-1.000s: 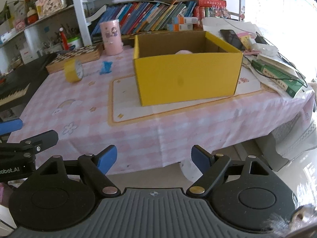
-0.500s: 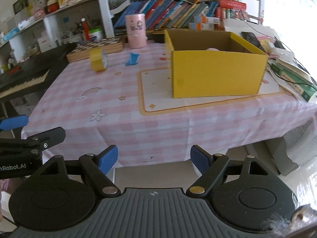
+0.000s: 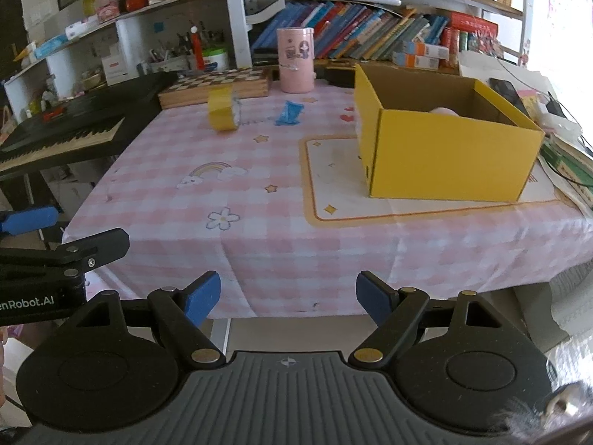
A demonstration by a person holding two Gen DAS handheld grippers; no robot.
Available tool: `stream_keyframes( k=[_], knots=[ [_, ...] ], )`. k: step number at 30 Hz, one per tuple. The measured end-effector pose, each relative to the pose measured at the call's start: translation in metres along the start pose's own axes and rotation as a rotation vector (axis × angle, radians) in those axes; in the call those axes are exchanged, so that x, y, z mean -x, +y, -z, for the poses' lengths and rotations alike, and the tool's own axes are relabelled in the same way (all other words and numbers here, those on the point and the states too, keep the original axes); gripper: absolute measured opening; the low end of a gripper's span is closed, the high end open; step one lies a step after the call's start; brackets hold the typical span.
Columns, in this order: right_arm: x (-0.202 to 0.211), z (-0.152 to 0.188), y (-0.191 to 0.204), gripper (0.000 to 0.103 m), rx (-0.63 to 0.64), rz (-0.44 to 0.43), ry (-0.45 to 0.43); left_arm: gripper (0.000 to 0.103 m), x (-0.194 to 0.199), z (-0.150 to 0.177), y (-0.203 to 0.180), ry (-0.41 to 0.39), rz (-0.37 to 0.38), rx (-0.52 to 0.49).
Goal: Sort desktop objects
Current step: 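Move both open tools toward the yellow tape roll and blue object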
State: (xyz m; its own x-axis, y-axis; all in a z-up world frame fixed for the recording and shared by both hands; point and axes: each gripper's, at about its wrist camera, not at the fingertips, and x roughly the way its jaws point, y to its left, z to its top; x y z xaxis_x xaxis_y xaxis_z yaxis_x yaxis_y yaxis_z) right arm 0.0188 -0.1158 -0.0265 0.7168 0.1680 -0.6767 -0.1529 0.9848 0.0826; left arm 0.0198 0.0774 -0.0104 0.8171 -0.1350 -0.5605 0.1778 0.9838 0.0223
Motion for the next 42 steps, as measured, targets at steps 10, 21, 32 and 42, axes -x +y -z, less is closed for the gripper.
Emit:
stream_keyframes(
  k=[10,21,32,42],
  knots=[
    [-0.007,-0.007,0.020,0.080,0.039,-0.028,-0.007,0.099,0.003,0.000,0.024,-0.019,-0.044,0.042],
    [-0.015,-0.022,0.039,0.078,0.090,-0.059,-0.037,0.099,0.004,-0.004,0.040,-0.053,-0.081,0.059],
    [-0.030,-0.038,0.043,0.078,0.109,-0.074,-0.051,0.099,-0.011,-0.015,0.048,-0.062,-0.103,0.067],
    [-0.064,-0.064,0.032,0.072,0.109,-0.075,-0.031,0.099,-0.045,-0.036,0.048,-0.046,-0.117,0.077]
  ],
)
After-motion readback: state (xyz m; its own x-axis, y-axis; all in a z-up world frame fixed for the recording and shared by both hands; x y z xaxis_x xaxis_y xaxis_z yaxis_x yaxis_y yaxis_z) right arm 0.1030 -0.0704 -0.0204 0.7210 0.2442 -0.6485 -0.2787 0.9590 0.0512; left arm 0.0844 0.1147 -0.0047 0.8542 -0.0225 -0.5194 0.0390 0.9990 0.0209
